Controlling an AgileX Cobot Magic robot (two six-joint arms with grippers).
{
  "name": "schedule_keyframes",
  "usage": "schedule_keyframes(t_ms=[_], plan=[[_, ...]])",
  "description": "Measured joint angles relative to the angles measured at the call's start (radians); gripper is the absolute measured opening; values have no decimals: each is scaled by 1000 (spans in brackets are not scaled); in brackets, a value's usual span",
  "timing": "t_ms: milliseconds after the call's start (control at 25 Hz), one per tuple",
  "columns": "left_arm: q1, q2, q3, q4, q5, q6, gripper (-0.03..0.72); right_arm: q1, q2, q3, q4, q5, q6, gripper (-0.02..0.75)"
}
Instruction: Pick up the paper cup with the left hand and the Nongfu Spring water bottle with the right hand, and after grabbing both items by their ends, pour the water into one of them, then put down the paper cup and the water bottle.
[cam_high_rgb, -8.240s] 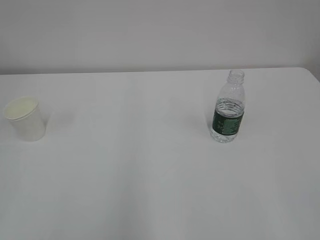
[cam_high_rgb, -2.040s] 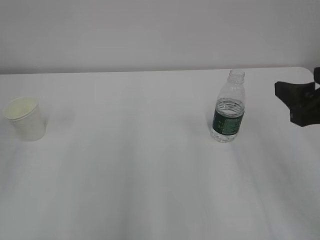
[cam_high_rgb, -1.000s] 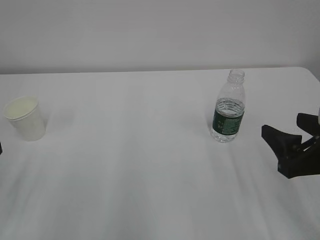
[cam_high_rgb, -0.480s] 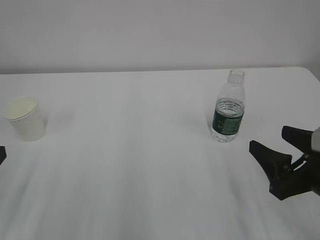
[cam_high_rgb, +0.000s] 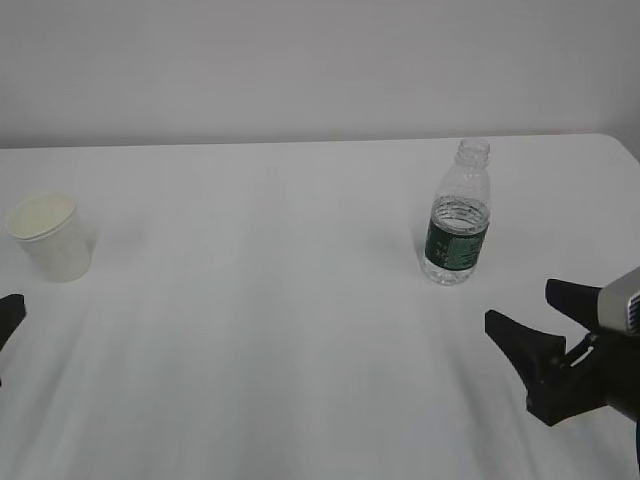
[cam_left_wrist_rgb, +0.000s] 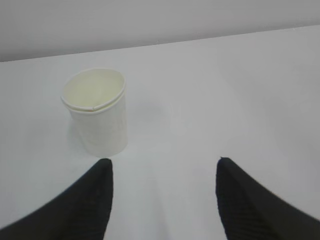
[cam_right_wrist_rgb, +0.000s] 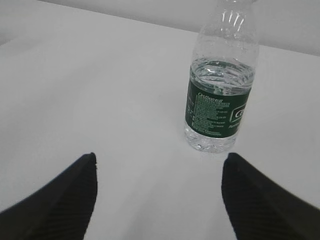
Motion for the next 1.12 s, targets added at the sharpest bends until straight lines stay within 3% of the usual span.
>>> schedule_keyframes(t_ms=[520,1120], plan=[[0,160,0,12,-128,0,468,0,0,0,20,-6,-2,590],[0,260,-2,-2,-134,0,478,0,87,-62,23,-7,-4,590]])
